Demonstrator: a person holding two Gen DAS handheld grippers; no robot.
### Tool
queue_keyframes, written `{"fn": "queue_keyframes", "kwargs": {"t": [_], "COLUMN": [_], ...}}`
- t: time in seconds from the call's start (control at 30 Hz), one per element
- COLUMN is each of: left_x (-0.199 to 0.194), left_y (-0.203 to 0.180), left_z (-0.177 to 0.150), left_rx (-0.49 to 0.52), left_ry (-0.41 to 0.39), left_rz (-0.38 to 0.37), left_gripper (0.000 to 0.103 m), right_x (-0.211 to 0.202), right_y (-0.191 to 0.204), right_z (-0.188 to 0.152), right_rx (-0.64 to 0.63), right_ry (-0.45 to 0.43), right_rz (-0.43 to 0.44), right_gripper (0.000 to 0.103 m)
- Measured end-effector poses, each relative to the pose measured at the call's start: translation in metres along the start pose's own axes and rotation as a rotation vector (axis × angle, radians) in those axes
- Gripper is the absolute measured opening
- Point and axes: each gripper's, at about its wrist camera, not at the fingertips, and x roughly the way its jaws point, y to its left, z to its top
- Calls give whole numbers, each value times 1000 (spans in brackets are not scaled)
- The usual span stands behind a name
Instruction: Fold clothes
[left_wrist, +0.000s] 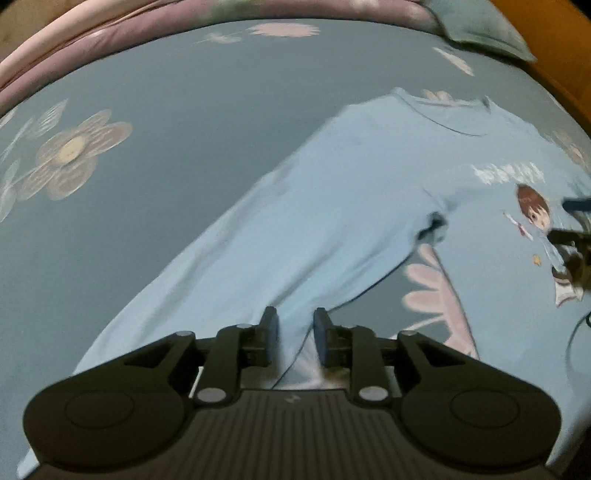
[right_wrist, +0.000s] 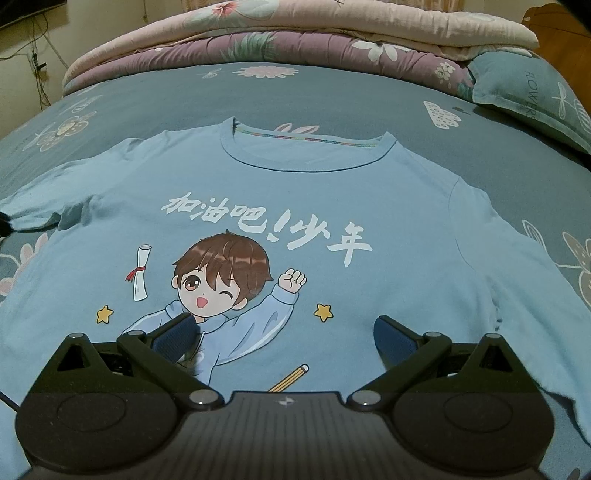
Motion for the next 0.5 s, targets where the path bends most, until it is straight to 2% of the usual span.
{"fn": "queue_keyframes", "kwargs": {"t": [0.07,0.1,0.17,0.33,0.43,0.5], "left_x": [-8,-11,-15,-24,-13,-3], "left_y": [7,10,14,-12,-12,-12], "left_z": [-4,-6,-11,-25,-24,-24], "left_rx": [-49,-70,-100,25,-24,-54], "left_ry": [-20,-29,-41,-100,-102,-58], "left_rz": [5,10,31,67,8,-51], "left_gripper": [35,44,43,42,42,44], "right_x": [0,0,1,2,3,3], "right_y": [0,1,2,3,3,4], "right_z": [1,1,2,3,4,4], "right_rx": [1,1,1,2,0,0], "right_ry": [2,3,6,11,11,16], "right_rz": [-2,-3,-8,-11,-14,-15], "right_gripper": [103,103,103,103,103,103]}}
